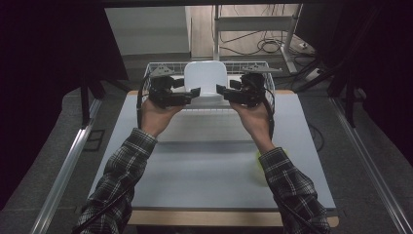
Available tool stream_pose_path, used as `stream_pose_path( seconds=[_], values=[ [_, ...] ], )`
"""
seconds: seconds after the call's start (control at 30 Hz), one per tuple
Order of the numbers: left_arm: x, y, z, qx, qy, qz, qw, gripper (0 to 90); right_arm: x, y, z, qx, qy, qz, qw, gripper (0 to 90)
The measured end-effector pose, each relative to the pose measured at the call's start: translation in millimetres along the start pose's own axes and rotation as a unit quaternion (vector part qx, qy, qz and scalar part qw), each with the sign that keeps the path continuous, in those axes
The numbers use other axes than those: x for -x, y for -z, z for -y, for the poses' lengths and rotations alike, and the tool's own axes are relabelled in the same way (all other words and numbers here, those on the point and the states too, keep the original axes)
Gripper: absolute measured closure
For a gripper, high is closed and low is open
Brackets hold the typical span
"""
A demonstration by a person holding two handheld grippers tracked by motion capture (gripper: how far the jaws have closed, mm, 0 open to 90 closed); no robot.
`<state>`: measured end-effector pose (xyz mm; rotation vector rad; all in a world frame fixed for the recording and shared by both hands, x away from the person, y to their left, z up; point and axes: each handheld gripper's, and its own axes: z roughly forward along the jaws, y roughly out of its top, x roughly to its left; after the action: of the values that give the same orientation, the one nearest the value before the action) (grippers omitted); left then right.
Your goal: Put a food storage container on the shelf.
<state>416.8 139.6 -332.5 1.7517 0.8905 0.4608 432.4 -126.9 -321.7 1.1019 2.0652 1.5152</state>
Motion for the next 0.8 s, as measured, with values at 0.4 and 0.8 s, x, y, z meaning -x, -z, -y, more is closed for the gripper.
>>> stream_pose_path(
  seconds=[0.4,0.8],
  values=[
    [-3.3,2.4,-18.0,-0.001,-0.008,-0.003,1.0,9.7,-2.4,1.6,-0.8,0.012,0.007,-0.011,0.9998,41.0],
    [8.8,13.1,-0.9,-0.01,-0.057,-0.024,0.998,15.1,-1.3,9.7,8.3,0.016,0.038,-0.009,0.9991,41.2]
  ],
)
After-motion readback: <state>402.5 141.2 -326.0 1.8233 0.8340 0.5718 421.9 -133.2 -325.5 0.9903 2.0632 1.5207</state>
